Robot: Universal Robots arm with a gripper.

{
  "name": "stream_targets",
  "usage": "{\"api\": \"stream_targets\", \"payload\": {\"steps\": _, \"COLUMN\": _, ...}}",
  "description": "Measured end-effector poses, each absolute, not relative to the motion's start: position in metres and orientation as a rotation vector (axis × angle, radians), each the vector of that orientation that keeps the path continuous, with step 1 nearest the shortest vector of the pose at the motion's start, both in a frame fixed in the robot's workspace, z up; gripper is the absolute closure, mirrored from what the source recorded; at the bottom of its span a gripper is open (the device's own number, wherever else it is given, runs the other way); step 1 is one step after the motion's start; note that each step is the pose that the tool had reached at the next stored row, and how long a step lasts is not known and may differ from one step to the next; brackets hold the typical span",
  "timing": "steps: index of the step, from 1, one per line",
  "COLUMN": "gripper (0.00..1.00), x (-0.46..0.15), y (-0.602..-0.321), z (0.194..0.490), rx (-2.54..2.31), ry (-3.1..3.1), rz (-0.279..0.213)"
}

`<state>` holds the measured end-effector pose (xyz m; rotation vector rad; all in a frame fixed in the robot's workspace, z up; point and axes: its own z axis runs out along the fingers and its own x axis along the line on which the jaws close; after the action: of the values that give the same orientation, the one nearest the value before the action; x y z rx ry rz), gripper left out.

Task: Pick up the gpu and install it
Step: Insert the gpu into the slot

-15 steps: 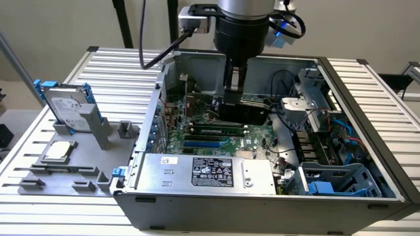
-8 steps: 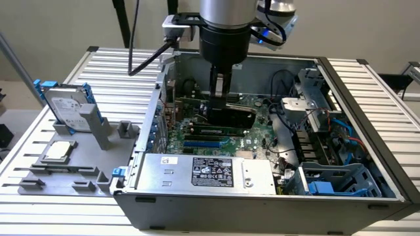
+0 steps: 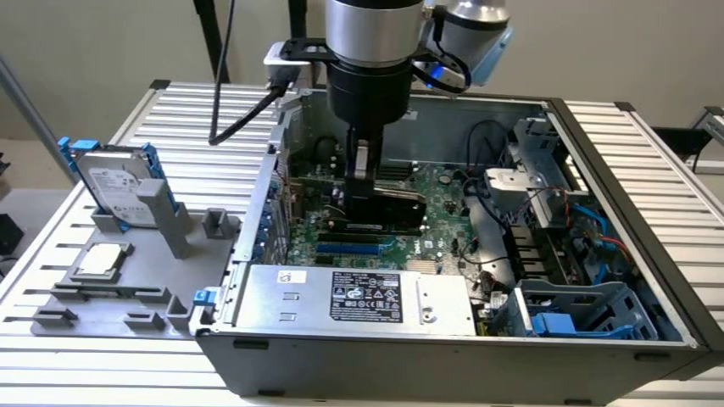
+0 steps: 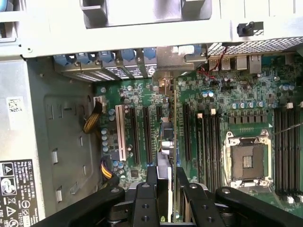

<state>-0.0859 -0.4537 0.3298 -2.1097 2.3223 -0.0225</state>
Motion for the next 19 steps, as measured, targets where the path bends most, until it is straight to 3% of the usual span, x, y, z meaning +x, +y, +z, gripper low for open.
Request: {"api": "stream_targets", "payload": {"steps": 19, "gripper": 0.73, "x": -0.097, "y": -0.447, "z": 0.297, "rx": -2.102, "ry": 2.309, "rz": 0.002}}
